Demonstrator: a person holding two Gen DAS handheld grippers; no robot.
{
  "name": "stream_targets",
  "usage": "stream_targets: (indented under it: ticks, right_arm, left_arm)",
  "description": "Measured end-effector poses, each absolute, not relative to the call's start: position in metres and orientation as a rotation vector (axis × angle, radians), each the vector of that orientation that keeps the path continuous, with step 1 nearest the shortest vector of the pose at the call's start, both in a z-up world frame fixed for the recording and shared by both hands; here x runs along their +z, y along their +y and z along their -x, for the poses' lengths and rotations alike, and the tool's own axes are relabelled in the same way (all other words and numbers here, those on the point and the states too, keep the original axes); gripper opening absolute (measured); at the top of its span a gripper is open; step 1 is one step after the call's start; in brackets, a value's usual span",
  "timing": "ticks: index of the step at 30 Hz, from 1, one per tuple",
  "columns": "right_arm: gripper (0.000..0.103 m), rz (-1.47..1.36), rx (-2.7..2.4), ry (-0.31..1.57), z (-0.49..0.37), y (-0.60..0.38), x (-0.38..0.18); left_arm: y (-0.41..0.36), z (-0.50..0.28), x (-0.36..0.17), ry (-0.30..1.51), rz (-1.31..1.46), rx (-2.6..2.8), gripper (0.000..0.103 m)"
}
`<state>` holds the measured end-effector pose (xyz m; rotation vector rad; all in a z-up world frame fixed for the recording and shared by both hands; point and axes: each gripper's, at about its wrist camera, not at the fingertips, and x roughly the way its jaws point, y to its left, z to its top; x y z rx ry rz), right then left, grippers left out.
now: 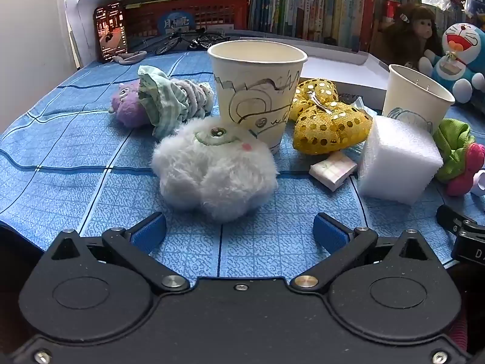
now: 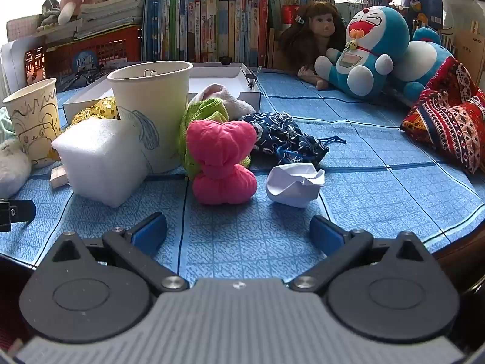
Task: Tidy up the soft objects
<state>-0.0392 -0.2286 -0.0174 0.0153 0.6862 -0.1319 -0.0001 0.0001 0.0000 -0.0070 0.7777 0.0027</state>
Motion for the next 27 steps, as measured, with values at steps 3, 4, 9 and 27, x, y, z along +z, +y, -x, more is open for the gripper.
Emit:
stream_targets:
  ticks: [3, 4, 9, 27]
  right_arm:
    - [0.103, -0.018, -0.131, 0.689, 0.0395, -0.2286, -0.0177]
    - [0.103, -0.018, -0.131, 0.689, 0.0399, -0.2285, -0.0178]
    - [0.103, -0.020, -0.131, 0.694, 0.0392, -0.2289, -0.0179]
    - [0.103, -0.019, -0.130, 0.699, 0.0381, -0.2289, -0.0179]
  left_arm:
    - [-0.0002, -0.0001, 0.0000, 0.785, 0.005, 0.005, 0.103]
    - [-0.0003, -0.0002, -0.0001, 0.787, 0.003, 0.005, 0.103]
    - [-0.0002, -0.0003, -0.0001, 0.788, 0.004, 0.005, 0.103]
    - [-0.0002, -0.0002, -0.0001, 0.787, 0.005, 0.005, 0.103]
